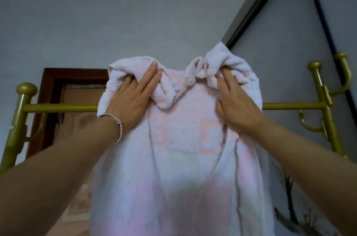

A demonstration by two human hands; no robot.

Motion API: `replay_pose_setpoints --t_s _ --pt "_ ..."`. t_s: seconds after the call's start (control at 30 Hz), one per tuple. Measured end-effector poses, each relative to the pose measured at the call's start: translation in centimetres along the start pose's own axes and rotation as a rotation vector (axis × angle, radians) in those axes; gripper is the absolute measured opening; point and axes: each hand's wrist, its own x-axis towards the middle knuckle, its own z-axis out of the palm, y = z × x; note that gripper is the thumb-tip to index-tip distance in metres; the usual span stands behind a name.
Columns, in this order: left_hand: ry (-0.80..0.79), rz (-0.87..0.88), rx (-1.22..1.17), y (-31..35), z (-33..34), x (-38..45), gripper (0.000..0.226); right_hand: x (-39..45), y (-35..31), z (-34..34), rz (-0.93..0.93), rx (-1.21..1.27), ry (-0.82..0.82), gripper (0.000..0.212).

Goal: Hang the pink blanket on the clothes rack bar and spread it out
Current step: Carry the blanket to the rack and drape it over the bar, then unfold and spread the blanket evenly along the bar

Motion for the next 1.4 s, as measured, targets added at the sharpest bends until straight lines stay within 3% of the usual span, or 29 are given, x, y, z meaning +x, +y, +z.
replay_pose_setpoints --t_s 0.1,0.17,0.23,0.27,0.33,0.47,0.8,0.97,1.17,1.4 --pt "-0.052 -0.026 -0.024 -1.2 1.5 3.5 0.064 3.8 2.2 0.8 -0.015 -0.013 -0.022 0.073" --pt "-0.154 -0.061 -0.109 -2.1 2.9 6.0 0.07 6.6 3.7 1.7 0.07 -0.008 -0.201 0.065" --pt "-0.512 -0.171 -0.251 -2.7 3.8 7.7 0.07 8.3 4.2 2.5 0.245 0.015 -0.573 0.045" --pt "-0.695 -0.218 -0.279 -2.6 4.1 8.0 0.061 8.5 4.2 3.0 0.302 0.016 -0.701 0.049" --pt "-0.829 -0.268 -0.252 -1.9 4.1 7.7 0.041 7.7 4.0 4.0 0.327 -0.01 -0.734 0.06" --pt "-0.688 -0.446 -0.35 -1.6 3.1 6.5 0.06 6.3 3.6 4.0 0.302 -0.046 -0.419 0.06" --pt "-0.467 -0.397 -0.273 1.3 0.0 3.1 0.041 4.1 3.0 2.0 0.205 -0.079 -0.389 0.058" --pt "-0.414 -0.319 -0.303 3.1 -1.1 0.4 0.038 1.2 1.9 1.7 0.078 -0.077 -0.294 0.042" --pt "-0.431 -0.092 -0.365 5.8 -2.9 -3.2 0.068 -2.9 0.3 0.0 -0.1 0.028 -0.316 0.047" --pt "-0.797 0.415 -0.196 8.4 -4.6 -9.1 0.101 -7.8 -2.3 -1.8 -0.237 -0.113 -0.477 0.054"
